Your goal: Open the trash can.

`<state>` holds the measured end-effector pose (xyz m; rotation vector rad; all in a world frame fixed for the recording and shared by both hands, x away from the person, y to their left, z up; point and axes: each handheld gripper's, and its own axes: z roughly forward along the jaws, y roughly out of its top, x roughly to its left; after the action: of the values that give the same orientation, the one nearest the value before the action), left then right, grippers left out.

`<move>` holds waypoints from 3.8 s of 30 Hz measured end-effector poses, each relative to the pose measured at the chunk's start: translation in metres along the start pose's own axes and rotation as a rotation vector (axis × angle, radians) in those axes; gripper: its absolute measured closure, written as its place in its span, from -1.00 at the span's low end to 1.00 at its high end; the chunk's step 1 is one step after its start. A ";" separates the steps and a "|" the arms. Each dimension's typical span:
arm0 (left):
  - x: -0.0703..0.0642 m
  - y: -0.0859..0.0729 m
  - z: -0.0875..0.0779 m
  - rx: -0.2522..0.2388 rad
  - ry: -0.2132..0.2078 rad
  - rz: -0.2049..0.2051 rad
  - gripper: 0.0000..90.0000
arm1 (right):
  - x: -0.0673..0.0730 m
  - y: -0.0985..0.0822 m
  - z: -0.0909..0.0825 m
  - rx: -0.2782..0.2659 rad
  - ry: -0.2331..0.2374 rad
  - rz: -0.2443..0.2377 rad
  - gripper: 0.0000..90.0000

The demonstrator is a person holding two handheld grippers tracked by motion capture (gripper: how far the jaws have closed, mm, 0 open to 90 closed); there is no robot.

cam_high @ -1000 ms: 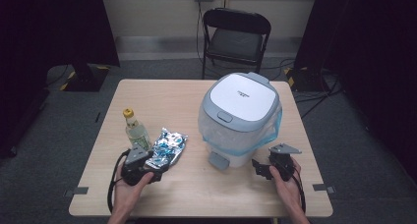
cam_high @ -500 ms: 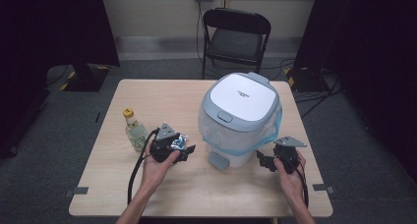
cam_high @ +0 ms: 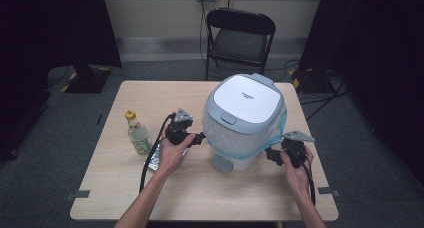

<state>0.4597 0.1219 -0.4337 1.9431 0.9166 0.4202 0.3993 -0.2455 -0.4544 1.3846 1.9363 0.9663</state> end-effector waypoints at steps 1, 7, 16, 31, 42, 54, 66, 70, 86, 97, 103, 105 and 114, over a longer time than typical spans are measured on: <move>0.001 0.001 0.002 -0.022 0.007 -0.001 -0.51 | -0.001 0.000 0.000 -0.005 0.000 0.007 -0.57; 0.010 0.005 0.015 -0.002 0.003 -0.045 -0.52 | -0.001 0.000 0.000 -0.018 0.001 0.021 -0.56; 0.010 0.005 0.017 -0.050 -0.073 -0.044 -0.15 | -0.004 0.001 0.003 -0.032 0.007 0.026 -0.51; 0.010 -0.007 0.007 -0.074 -0.137 -0.072 0.02 | -0.005 0.015 0.027 -0.058 0.027 0.061 -0.07; 0.025 -0.019 0.011 0.003 -0.007 -0.139 -0.10 | -0.008 0.021 0.035 -0.072 0.018 0.059 -0.32; 0.016 -0.002 0.015 -0.055 -0.129 -0.093 0.22 | -0.008 0.021 0.044 -0.103 0.041 0.081 -0.12; 0.027 -0.011 0.019 -0.039 -0.079 -0.143 0.05 | -0.001 0.031 0.058 -0.106 0.076 0.047 0.03; 0.025 -0.013 0.020 -0.061 -0.098 -0.127 0.24 | 0.001 0.030 0.058 -0.109 0.102 0.053 0.15; 0.015 -0.026 -0.006 -0.041 -0.139 -0.098 0.51 | 0.018 0.031 0.056 -0.100 0.163 0.025 0.60; 0.011 -0.035 -0.023 -0.032 -0.147 -0.075 0.46 | 0.025 0.029 0.047 -0.078 0.203 -0.003 0.64; 0.007 -0.042 -0.034 -0.026 -0.156 -0.070 0.45 | 0.033 0.028 0.041 -0.058 0.198 -0.029 0.66; 0.005 -0.045 -0.037 -0.030 -0.155 -0.068 0.45 | 0.037 0.027 0.038 -0.058 0.196 -0.029 0.67; -0.001 -0.051 -0.047 -0.030 -0.164 -0.055 0.43 | 0.042 0.014 0.024 -0.065 0.231 -0.031 0.66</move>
<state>0.4086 0.1649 -0.4528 1.8901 0.8502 0.2369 0.4126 -0.1969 -0.4582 1.2492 2.0654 1.2084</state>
